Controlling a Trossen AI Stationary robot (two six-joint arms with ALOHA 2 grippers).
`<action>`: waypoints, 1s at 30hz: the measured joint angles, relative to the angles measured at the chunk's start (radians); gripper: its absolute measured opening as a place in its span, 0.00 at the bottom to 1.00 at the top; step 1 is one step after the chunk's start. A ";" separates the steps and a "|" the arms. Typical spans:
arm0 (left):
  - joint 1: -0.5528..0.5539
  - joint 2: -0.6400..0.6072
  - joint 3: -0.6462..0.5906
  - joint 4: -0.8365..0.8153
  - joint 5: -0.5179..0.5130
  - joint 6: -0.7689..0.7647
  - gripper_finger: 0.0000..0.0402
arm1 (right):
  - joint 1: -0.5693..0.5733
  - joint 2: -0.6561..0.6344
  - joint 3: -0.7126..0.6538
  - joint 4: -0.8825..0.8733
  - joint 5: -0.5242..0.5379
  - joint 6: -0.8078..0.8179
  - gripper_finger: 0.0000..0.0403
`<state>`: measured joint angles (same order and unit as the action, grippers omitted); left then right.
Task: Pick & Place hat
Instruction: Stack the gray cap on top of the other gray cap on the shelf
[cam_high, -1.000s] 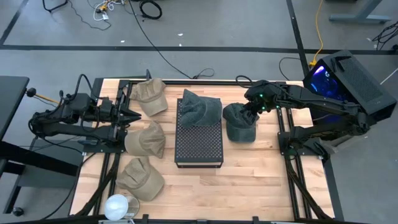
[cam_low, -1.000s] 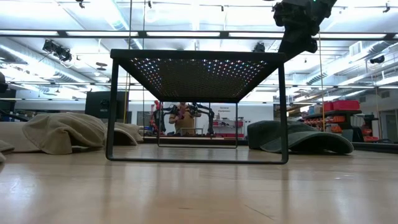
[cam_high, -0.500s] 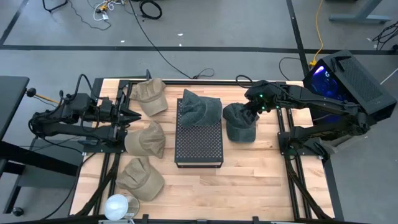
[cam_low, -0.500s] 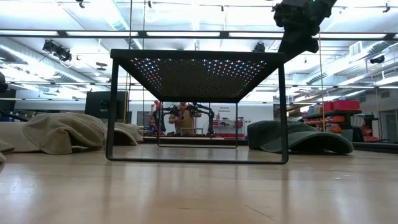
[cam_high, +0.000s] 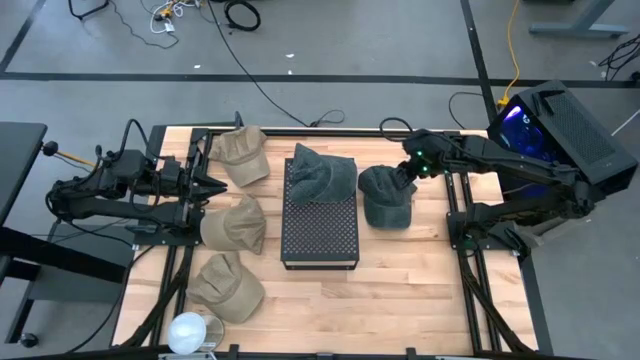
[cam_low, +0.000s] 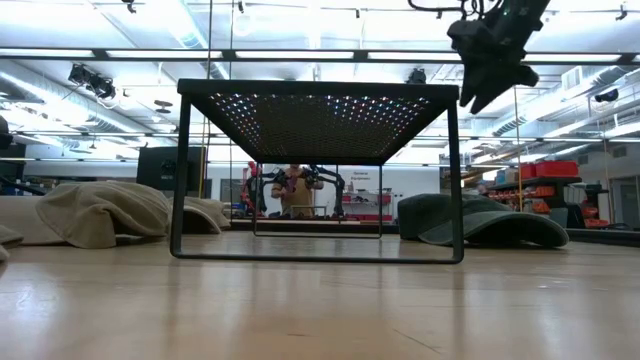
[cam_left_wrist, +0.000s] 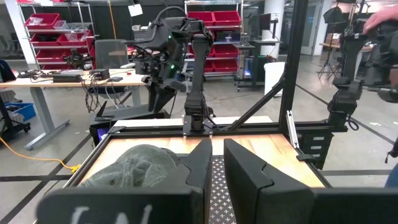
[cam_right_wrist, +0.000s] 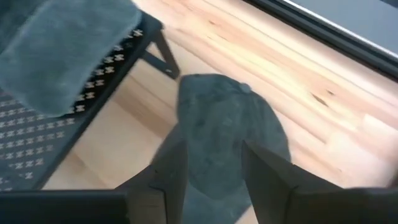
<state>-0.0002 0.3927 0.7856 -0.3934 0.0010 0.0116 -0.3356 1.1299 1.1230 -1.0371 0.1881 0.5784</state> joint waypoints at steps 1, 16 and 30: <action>0.000 0.000 0.000 0.000 0.000 0.000 0.12 | -0.005 0.008 0.000 -0.011 0.008 0.006 0.38; 0.000 0.000 0.000 0.000 0.000 0.000 0.12 | -0.044 0.168 0.000 -0.059 0.014 0.012 0.38; 0.000 0.000 0.000 0.000 0.000 0.000 0.12 | -0.045 0.164 -0.141 0.096 0.002 0.110 0.51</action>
<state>-0.0002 0.3924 0.7856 -0.3934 0.0010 0.0116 -0.3809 1.2942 0.9817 -0.9406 0.1905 0.6880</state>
